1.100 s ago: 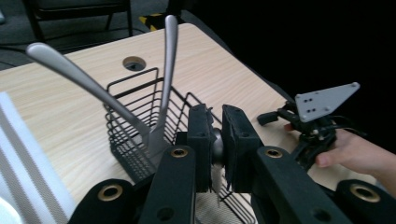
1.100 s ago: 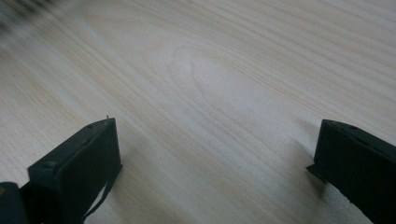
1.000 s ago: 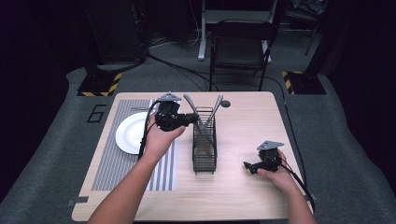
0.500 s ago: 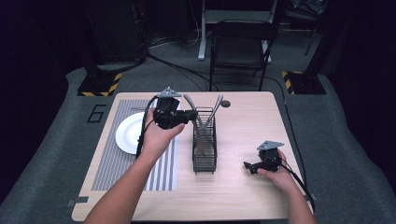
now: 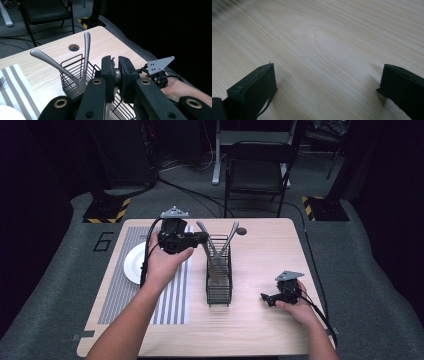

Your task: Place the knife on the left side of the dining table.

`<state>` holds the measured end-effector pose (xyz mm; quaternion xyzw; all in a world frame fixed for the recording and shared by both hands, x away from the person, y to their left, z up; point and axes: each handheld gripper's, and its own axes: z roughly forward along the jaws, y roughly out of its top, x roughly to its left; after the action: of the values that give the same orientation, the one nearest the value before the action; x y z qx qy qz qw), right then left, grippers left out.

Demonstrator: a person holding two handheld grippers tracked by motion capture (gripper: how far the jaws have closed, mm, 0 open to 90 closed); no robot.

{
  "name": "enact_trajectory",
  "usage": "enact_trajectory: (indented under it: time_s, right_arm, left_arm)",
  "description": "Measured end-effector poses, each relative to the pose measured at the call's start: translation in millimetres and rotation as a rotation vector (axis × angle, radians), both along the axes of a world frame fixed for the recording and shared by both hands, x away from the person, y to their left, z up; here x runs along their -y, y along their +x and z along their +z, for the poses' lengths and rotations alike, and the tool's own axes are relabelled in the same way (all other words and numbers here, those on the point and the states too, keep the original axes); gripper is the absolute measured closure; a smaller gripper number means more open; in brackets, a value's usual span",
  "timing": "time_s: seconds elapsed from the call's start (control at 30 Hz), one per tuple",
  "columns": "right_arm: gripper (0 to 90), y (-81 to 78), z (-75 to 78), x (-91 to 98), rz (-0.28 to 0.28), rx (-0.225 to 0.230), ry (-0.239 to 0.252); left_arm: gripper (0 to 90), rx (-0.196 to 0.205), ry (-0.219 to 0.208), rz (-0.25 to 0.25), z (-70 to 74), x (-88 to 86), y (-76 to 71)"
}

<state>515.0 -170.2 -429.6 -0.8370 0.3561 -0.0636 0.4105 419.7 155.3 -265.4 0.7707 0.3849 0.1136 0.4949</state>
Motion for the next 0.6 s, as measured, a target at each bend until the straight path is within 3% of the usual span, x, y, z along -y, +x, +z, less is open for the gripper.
enact_trajectory:
  time_s: [0.6]
  right_arm:
    - [0.0, 0.0, 0.0, -0.3, 0.002, 0.001, -0.003]
  left_arm:
    - [83.5, 0.035, -0.067, 0.041, 31.6, -26.1, -13.3]
